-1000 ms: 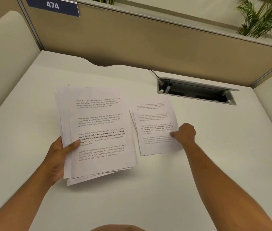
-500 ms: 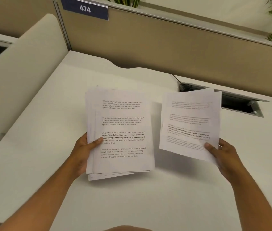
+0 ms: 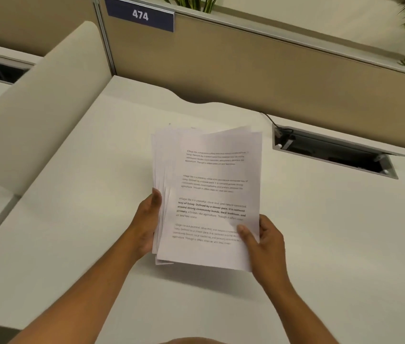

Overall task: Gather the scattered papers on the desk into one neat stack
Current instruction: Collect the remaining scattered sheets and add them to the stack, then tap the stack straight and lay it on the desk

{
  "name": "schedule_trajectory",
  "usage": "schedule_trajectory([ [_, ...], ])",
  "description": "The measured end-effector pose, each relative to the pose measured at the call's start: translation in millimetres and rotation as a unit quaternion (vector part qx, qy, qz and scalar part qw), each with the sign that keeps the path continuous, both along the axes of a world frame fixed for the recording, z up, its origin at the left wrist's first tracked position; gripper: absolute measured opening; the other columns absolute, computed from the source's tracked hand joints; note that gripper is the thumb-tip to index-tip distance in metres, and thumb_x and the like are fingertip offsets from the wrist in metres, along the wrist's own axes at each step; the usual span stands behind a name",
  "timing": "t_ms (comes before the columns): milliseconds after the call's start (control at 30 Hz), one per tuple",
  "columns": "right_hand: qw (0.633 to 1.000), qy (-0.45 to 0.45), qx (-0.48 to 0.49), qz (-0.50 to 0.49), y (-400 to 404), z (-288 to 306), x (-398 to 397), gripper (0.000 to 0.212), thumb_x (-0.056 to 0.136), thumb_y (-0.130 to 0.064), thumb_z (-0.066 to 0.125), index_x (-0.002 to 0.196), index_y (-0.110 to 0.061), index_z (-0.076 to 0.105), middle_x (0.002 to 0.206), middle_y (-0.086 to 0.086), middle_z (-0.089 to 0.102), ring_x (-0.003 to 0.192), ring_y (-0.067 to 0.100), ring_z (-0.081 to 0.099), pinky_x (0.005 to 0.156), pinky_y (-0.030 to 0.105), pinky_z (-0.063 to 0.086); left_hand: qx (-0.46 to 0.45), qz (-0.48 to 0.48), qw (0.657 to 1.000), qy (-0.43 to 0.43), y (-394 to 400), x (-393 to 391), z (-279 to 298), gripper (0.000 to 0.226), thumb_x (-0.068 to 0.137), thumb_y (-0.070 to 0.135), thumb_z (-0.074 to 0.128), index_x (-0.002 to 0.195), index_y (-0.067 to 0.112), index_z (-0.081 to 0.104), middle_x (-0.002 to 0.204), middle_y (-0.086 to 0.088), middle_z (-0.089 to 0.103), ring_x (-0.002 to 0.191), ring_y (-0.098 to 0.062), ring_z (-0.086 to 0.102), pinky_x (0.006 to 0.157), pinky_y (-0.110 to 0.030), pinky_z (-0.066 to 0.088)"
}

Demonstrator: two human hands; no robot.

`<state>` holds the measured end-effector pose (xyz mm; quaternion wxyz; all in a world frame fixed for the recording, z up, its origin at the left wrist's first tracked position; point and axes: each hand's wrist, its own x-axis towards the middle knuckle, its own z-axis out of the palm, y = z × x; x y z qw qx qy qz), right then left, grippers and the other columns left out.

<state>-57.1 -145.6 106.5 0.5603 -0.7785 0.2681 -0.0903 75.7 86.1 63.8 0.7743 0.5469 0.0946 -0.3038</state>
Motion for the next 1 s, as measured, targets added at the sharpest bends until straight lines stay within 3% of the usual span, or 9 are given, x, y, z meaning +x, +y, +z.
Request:
schedule_trajectory([
  [100, 0.999, -0.004, -0.037, -0.002, 11, 4, 1, 0.017, 0.098, -0.021, 0.072, 0.112, -0.03, 0.068, 0.104, -0.027, 0.076, 0.093, 0.0, 0.074, 0.073, 0.013, 0.055, -0.026, 0.018, 0.999, -0.002, 2, 2, -1, 0.069, 0.085, 0.046, 0.082, 0.144, 0.015, 0.066, 0.137, -0.016, 0.078, 0.124, -0.039, 0.076, 0.1, -0.059, 0.063],
  [167, 0.999, -0.001, -0.045, -0.006, 15, 9, -1, 0.019, 0.096, -0.025, 0.074, 0.112, -0.035, 0.066, 0.105, -0.027, 0.074, 0.094, 0.001, 0.073, 0.072, 0.014, 0.055, -0.022, 0.036, 0.999, 0.005, 3, 3, -3, 0.052, 0.087, 0.02, 0.082, 0.137, 0.013, 0.07, 0.131, -0.019, 0.08, 0.117, -0.04, 0.079, 0.095, -0.055, 0.065],
  [300, 0.994, -0.001, -0.096, -0.06, -2, 20, 9, 0.05, 0.089, -0.034, 0.081, 0.133, -0.027, 0.058, 0.125, -0.012, 0.066, 0.106, 0.013, 0.065, 0.083, 0.028, 0.052, -0.028, 0.031, 0.999, 0.005, 6, 4, -2, 0.042, 0.096, 0.009, 0.075, 0.138, 0.013, 0.07, 0.128, -0.017, 0.082, 0.115, -0.04, 0.079, 0.091, -0.054, 0.067],
  [400, 0.992, 0.054, 0.115, -0.023, -28, 31, 36, 0.087, 0.083, -0.045, 0.086, 0.154, -0.025, 0.04, 0.139, -0.007, 0.063, 0.12, 0.015, 0.067, 0.105, 0.043, 0.052, -0.031, 0.007, 0.999, -0.01, 5, 4, 2, 0.051, 0.089, 0.016, 0.079, 0.139, 0.013, 0.068, 0.127, -0.017, 0.082, 0.115, -0.04, 0.079, 0.088, -0.052, 0.068],
  [500, 0.964, 0.04, 0.255, 0.065, -44, 43, 57, 0.055, 0.096, -0.031, 0.072, 0.146, -0.017, 0.055, 0.135, 0.007, 0.072, 0.122, 0.032, 0.071, 0.104, 0.056, 0.056, -0.031, -0.043, 0.998, -0.046, -3, 4, 10, 0.053, 0.088, 0.017, 0.079, 0.139, 0.012, 0.068, 0.129, -0.016, 0.082, 0.116, -0.038, 0.079, 0.09, -0.049, 0.067],
  [600, 0.973, 0.003, 0.226, 0.053, -50, 55, 62, 0.036, 0.097, -0.017, 0.071, 0.133, -0.016, 0.065, 0.126, 0.009, 0.077, 0.114, 0.034, 0.075, 0.094, 0.052, 0.062, 0.004, -0.107, 0.99, -0.095, -17, 10, 25, 0.042, 0.096, 0.014, 0.077, 0.137, 0.02, 0.07, 0.129, -0.004, 0.083, 0.116, -0.027, 0.08, 0.091, -0.04, 0.067],
  [767, 0.988, -0.065, 0.141, 0.013, -72, 65, 45, 0.034, 0.092, -0.019, 0.078, 0.125, -0.016, 0.07, 0.118, 0.007, 0.079, 0.106, 0.034, 0.077, 0.089, 0.052, 0.064, 0.074, -0.131, 0.966, -0.211, -58, 24, 60, 0.03, 0.098, 0.026, 0.08, 0.127, 0.032, 0.077, 0.12, 0.008, 0.085, 0.111, -0.016, 0.081, 0.094, -0.038, 0.065],
  [867, 0.986, -0.1, 0.127, -0.027, -90, 67, 31, 0.037, 0.09, -0.019, 0.08, 0.125, -0.015, 0.07, 0.118, 0.008, 0.079, 0.106, 0.034, 0.077, 0.093, 0.057, 0.062, 0.089, -0.092, 0.96, -0.248, -94, 22, 82, 0.016, 0.094, 0.036, 0.082, 0.108, 0.041, 0.078, 0.099, 0.021, 0.086, 0.093, -0.005, 0.082, 0.076, -0.025, 0.065],
  [1000, 0.987, -0.122, 0.079, -0.068, -118, 73, 20, 0.031, 0.089, -0.025, 0.082, 0.119, -0.025, 0.071, 0.113, 0.001, 0.079, 0.102, 0.032, 0.076, 0.088, 0.058, 0.064, 0.082, -0.048, 0.963, -0.252, -139, 9, 89, 0.011, 0.09, 0.041, 0.082, 0.099, 0.035, 0.079, 0.082, 0.021, 0.084, 0.078, -0.002, 0.081, 0.061, -0.019, 0.061],
])
